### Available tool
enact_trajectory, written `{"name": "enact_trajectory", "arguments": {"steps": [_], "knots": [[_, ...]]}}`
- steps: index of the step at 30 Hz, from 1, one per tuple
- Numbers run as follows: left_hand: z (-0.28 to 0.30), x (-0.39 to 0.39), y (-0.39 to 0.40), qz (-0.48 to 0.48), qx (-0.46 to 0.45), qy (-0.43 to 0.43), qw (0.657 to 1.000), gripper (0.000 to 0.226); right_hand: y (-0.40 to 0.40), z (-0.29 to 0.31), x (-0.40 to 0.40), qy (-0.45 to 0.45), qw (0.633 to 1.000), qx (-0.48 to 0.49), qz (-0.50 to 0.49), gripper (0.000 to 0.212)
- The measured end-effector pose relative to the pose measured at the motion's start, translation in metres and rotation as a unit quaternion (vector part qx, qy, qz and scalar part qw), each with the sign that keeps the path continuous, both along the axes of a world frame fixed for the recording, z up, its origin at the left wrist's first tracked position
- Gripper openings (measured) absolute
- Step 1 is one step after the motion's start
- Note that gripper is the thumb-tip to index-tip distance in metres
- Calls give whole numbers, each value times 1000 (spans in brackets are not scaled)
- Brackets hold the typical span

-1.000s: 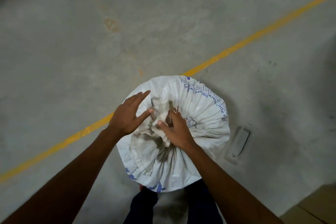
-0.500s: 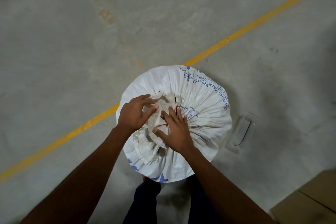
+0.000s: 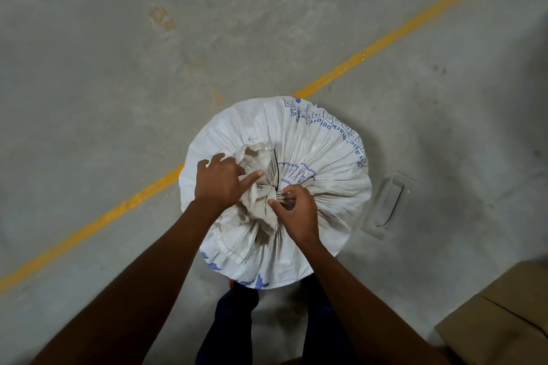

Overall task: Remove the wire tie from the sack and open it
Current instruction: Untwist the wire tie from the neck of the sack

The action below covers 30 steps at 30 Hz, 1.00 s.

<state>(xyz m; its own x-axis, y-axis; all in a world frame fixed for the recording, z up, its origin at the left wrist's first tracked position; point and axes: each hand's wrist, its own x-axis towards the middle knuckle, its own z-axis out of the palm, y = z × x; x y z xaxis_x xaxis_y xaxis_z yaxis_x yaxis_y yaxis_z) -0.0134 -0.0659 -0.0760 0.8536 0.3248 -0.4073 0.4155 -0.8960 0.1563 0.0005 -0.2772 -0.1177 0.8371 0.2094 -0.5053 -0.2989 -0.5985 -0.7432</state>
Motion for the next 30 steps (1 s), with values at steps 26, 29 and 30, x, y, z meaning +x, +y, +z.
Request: {"name": "enact_trajectory", "arguments": {"steps": [26, 29, 30], "knots": [[-59, 3, -9, 10, -246, 31, 969, 15, 4, -36, -3, 184, 964, 151, -115, 16], [-66, 7, -10, 14, -251, 19, 968, 11, 6, -40, 1, 181, 966, 146, -109, 7], [-68, 8, -10, 12, -252, 19, 967, 10, 5, -42, 2, 181, 967, 148, -102, 5]]}}
